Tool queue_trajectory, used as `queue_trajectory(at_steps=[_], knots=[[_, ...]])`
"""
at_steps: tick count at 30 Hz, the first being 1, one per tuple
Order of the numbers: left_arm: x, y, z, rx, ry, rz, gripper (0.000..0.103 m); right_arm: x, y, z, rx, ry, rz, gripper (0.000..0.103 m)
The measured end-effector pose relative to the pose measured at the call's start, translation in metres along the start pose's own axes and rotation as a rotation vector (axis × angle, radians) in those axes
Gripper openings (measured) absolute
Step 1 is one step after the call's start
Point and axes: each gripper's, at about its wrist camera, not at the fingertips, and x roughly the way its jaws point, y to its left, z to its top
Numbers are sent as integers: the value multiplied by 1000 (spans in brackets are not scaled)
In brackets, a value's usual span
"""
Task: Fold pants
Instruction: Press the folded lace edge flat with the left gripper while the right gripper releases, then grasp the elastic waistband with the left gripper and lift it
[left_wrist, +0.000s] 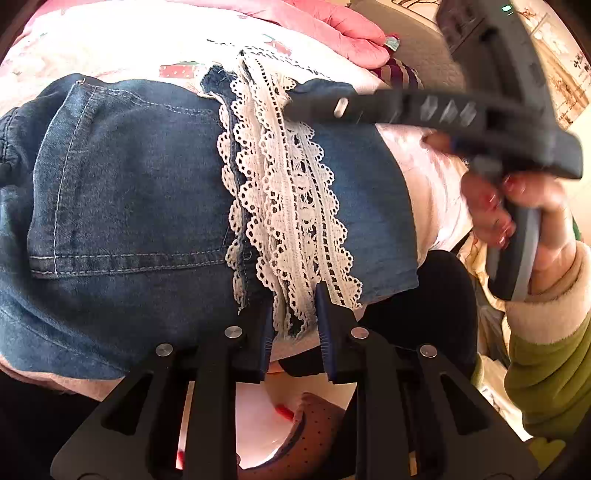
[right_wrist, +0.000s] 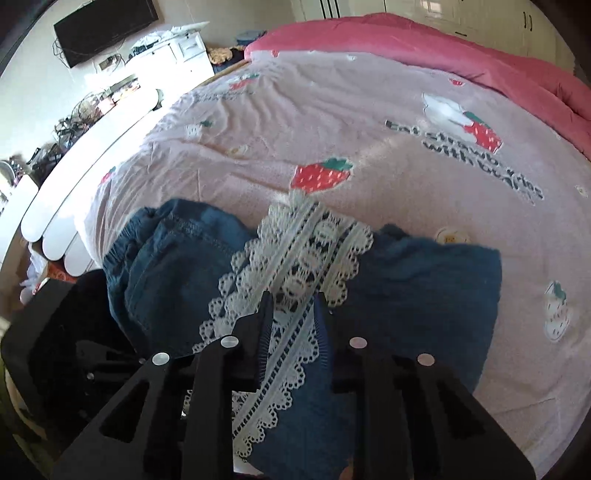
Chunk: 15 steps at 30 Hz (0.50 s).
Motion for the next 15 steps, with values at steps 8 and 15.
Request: queue_trajectory(at_steps=[8, 15], knots=[[7, -13, 0, 6, -5, 23, 14, 19, -5, -11, 33, 2, 7, 21], [-25, -16, 4, 15, -63, 70, 36, -20, -9, -12, 99, -84, 85, 29]])
